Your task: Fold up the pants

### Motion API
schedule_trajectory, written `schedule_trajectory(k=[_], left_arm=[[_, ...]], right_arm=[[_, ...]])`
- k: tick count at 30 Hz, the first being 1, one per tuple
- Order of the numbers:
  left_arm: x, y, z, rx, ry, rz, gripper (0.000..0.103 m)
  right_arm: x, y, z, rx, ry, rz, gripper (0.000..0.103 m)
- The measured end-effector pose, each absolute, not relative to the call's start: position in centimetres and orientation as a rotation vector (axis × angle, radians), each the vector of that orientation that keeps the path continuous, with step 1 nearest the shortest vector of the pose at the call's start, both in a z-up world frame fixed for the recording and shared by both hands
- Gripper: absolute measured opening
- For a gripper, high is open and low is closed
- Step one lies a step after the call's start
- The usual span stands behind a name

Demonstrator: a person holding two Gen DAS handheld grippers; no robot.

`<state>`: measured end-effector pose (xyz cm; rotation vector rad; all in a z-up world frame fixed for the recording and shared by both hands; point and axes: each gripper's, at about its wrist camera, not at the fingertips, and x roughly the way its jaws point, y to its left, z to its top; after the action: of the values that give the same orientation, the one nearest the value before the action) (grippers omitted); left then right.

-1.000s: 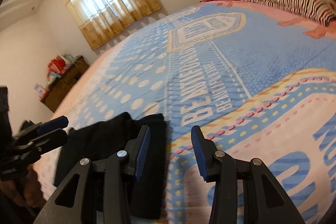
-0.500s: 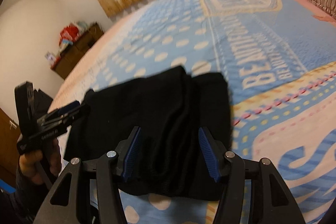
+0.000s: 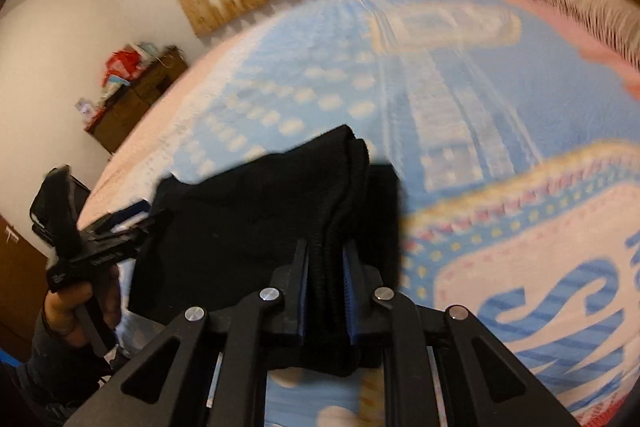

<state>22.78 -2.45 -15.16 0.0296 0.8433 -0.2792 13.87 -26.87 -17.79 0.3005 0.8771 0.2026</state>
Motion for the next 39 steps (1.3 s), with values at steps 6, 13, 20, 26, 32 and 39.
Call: schedule_trajectory(k=[6,13,20,26,32,39], left_arm=[[23.5,-2.9,-16.8,0.052,0.884,-0.275,0.099],[23.9,-0.5,-14.3,0.004,0.794,-0.219,0.099],[26.1,-0.6,-16.6,0.007,0.845,-0.182,0.099],[25.4,0.0,-16.3,-0.025,0.844,-0.192,0.1],[21.0,0.4,-14.4,-0.056,0.81,-0.249,0.1],[17.7,-1.7,-17.3,0.024,0.889,-0.316,0.101]], right_arm=[[13.7,-28.8,-19.2,0.419,0.882,0.217,0.02],[14.3,-27.0,-14.1,0.276,0.716,0.214,0.043],[20.2,-25.9,-17.4,0.305,0.852,0.204,0.048],[18.8,-27.0,-17.1,0.326,0.818,0.213,0.048],[13.6,-26.4,-15.1,0.266,0.74,0.291,0.048],[11.7,-25.3,-19.0,0.206,0.876,0.332,0.048]])
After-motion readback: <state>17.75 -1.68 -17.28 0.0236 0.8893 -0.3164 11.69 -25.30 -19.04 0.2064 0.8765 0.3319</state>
